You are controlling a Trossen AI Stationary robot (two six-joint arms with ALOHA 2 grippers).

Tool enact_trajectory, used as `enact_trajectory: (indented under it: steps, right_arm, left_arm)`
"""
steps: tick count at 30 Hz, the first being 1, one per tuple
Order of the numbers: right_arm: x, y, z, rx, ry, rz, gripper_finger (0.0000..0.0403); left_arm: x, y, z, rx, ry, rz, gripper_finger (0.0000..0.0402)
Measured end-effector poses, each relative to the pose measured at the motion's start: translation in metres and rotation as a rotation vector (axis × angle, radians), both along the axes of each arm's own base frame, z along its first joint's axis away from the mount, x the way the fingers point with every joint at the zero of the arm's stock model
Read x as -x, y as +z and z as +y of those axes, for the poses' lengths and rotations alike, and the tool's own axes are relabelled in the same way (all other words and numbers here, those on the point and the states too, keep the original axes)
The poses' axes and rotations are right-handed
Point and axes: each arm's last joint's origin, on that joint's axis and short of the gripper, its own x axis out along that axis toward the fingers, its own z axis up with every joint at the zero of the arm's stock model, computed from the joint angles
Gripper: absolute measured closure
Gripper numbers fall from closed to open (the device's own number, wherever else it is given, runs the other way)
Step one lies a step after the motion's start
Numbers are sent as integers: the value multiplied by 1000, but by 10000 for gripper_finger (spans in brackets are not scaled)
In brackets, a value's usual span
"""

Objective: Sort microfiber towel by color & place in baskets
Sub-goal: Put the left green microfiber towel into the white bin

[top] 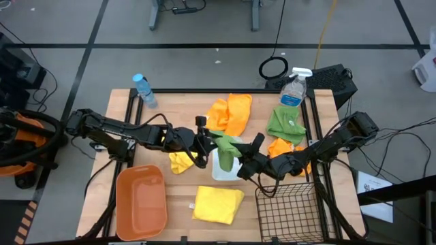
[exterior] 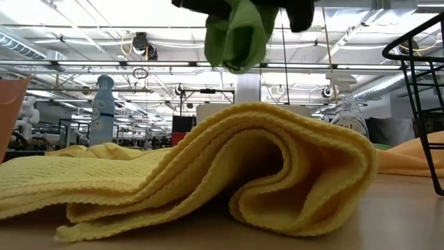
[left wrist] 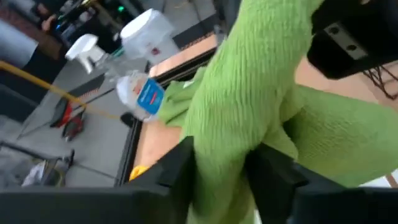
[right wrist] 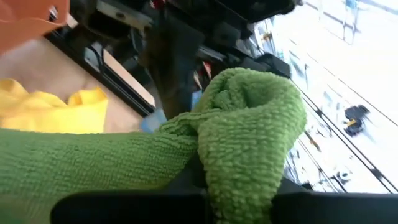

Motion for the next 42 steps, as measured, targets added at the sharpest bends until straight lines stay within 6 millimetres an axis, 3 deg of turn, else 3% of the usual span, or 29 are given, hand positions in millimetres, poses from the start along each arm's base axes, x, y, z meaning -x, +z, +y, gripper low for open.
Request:
enact_trajectory:
  steps: [5, 9, 16, 19, 27, 35, 42]
  right_arm:
    - [4, 20, 7, 21, -89, 48, 397]
    - [17, 43, 10, 35, -179, 79, 397]
    - [58, 95, 13, -109, -181, -50, 397]
    - [75, 107, 16, -220, -142, -133, 398]
    - [92, 93, 39, -383, -9, -140, 398]
    - [88, 66, 68, -228, 56, 12, 399]
    - [79, 52, 74, -227, -18, 0, 399]
  left_arm:
    - [9, 1, -8, 37, 61, 20, 184]
    - [19, -1, -12, 38, 178, 49, 150]
    - [32, -13, -12, 97, 328, 145, 139]
    - [34, -14, -11, 123, 351, 152, 139]
    - [28, -28, -15, 143, 315, 60, 139]
    - [16, -22, -27, 288, 50, -138, 139]
    - [7, -18, -46, 293, -86, -242, 139]
